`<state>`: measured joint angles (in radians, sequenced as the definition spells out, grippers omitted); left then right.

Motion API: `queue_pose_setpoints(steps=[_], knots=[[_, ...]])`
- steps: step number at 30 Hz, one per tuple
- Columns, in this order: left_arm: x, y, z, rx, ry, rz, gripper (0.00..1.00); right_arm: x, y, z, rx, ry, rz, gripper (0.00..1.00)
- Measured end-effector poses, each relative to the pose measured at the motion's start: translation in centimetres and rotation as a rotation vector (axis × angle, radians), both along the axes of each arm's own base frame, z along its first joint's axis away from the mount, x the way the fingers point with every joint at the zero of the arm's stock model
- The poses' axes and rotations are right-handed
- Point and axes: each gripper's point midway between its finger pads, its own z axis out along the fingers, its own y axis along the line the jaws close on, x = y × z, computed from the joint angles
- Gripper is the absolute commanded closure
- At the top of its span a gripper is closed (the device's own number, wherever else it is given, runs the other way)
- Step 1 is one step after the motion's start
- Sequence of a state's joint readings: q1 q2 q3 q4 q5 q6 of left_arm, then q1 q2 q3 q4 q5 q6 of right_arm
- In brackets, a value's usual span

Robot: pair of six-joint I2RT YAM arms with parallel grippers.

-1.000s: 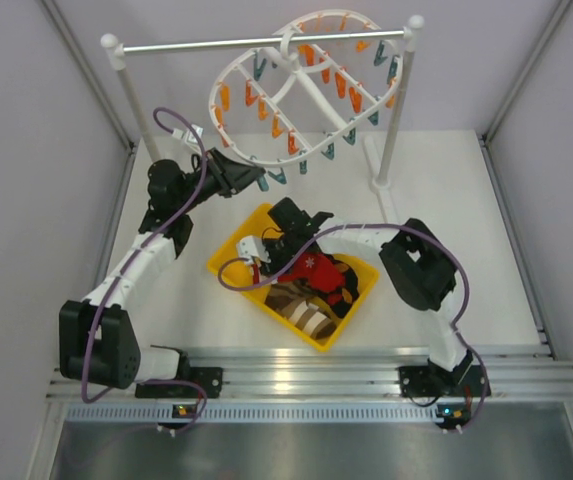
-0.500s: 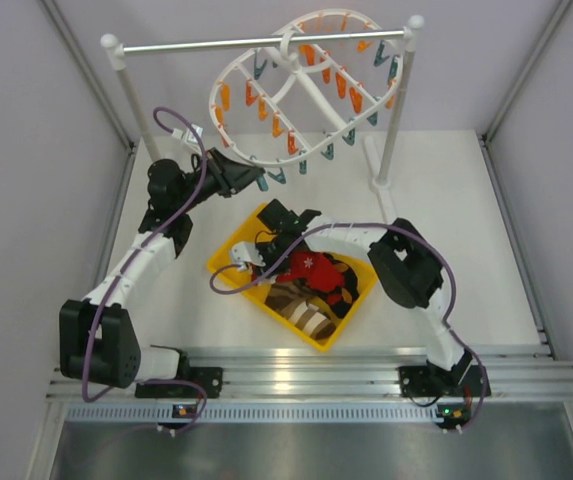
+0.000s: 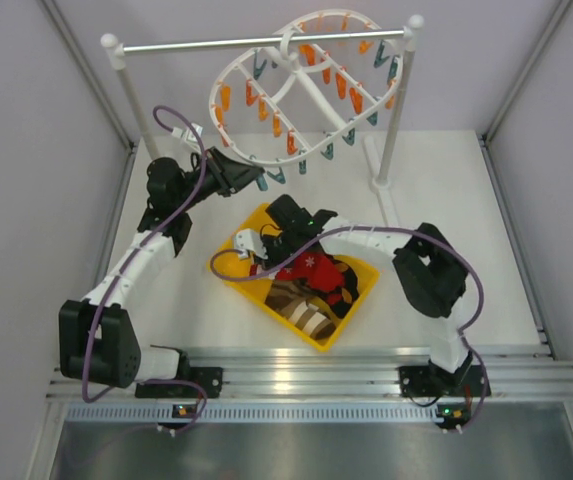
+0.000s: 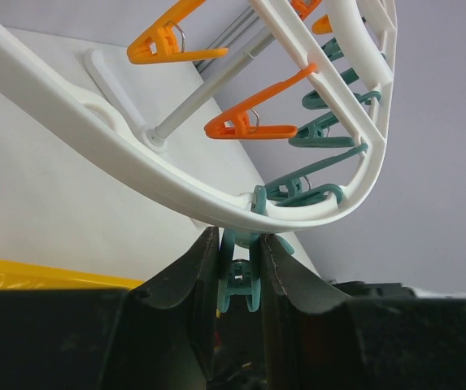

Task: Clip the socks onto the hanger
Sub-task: Pick up the sock from the bin.

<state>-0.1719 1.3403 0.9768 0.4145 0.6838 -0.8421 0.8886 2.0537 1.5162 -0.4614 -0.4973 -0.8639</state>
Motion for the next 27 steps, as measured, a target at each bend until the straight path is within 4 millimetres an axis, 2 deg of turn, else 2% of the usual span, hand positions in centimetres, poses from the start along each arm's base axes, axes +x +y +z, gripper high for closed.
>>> queue_pose_setpoints(steps=[1, 4, 5, 8, 11, 13, 15, 19, 22, 24, 27], knots=[[0.0, 0.0, 0.0, 0.0, 0.001, 0.0, 1.0, 0.0, -0.1, 1.1, 0.024, -0.002, -0.022, 1.0], [0.0, 0.0, 0.0, 0.0, 0.004, -0.001, 1.0, 0.6, -0.4, 6.2, 0.146, -0.027, -0.107, 1.0], [0.0, 0.0, 0.0, 0.001, 0.004, -0.001, 1.0, 1.2, -0.6, 8.4, 0.199, -0.043, -0.141, 1.0], [-0.1, 0.0, 0.0, 0.0, 0.005, -0.005, 1.0, 3.0, -1.2, 13.0, 0.325, -0.078, -0.227, 1.0], [-0.1, -0.1, 0.0, 0.0, 0.005, -0.009, 1.0, 4.8, -2.4, 15.5, 0.421, -0.109, -0.318, 1.0], [-0.1, -0.1, 0.0, -0.003, 0.009, -0.013, 1.0, 5.8, -3.2, 15.7, 0.452, -0.123, -0.369, 1.0], [-0.1, -0.2, -0.1, -0.007, 0.017, -0.017, 1.0, 6.2, -3.8, 15.0, 0.467, -0.129, -0.405, 1.0], [-0.2, -0.3, -0.3, -0.012, 0.027, -0.027, 1.0, 6.0, -4.7, 12.5, 0.479, -0.138, -0.436, 1.0], [-0.3, -0.4, -0.3, -0.013, 0.026, -0.036, 1.0, 5.9, -5.4, 11.7, 0.509, -0.179, -0.451, 1.0], [-0.4, -0.4, -0.3, -0.012, 0.025, -0.04, 1.0, 6.0, -5.8, 12.1, 0.547, -0.218, -0.46, 1.0], [-0.5, -0.5, -0.3, -0.012, 0.025, -0.048, 1.0, 6.4, -6.0, 14.0, 0.617, -0.272, -0.464, 1.0]])
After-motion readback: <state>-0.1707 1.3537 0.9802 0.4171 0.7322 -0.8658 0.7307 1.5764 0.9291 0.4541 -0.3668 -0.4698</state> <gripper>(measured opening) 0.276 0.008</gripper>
